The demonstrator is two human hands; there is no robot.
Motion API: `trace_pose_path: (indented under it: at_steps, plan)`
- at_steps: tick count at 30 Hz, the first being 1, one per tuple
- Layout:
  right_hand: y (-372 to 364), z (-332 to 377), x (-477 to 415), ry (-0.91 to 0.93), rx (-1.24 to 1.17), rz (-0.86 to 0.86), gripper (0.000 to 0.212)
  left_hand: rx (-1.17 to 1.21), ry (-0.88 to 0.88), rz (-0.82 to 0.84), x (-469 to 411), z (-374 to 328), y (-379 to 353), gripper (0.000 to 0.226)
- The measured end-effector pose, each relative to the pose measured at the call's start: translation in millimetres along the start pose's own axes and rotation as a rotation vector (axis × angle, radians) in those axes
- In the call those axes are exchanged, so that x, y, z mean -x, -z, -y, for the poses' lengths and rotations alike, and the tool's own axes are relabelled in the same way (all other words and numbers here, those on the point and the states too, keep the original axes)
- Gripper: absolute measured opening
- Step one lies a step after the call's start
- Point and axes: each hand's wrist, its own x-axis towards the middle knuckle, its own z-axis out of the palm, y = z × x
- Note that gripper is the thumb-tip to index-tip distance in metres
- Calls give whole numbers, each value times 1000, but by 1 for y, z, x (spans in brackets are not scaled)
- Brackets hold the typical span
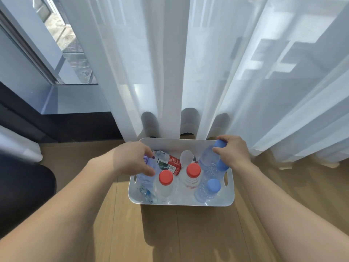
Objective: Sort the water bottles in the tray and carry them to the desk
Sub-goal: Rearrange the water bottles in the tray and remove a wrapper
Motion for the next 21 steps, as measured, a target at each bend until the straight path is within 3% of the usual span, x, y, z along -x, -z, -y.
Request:
trace_pose_path:
  at_steps: [6,11,13,17,19,21]
  plan:
    - [8,6,2,-3,87,136,47,-135,31,-139,-13,1,-20,35]
    - [33,35,16,134,70,19,41,-152,44,-201,-18,1,-26,32]
    - [43,53,27,247,39,142,32,-240,32,-188,-16,-2,-22,34]
    - [34,66,52,323,421,603,64,-344,-174,-161,-2,-17,-6,54]
    - [18,59,54,295,533,685,75,-269,-215,-61,6,-25,-8,65]
    - [2,51,54,315,574,661,73,-253,-213,40,9,-29,-22,73]
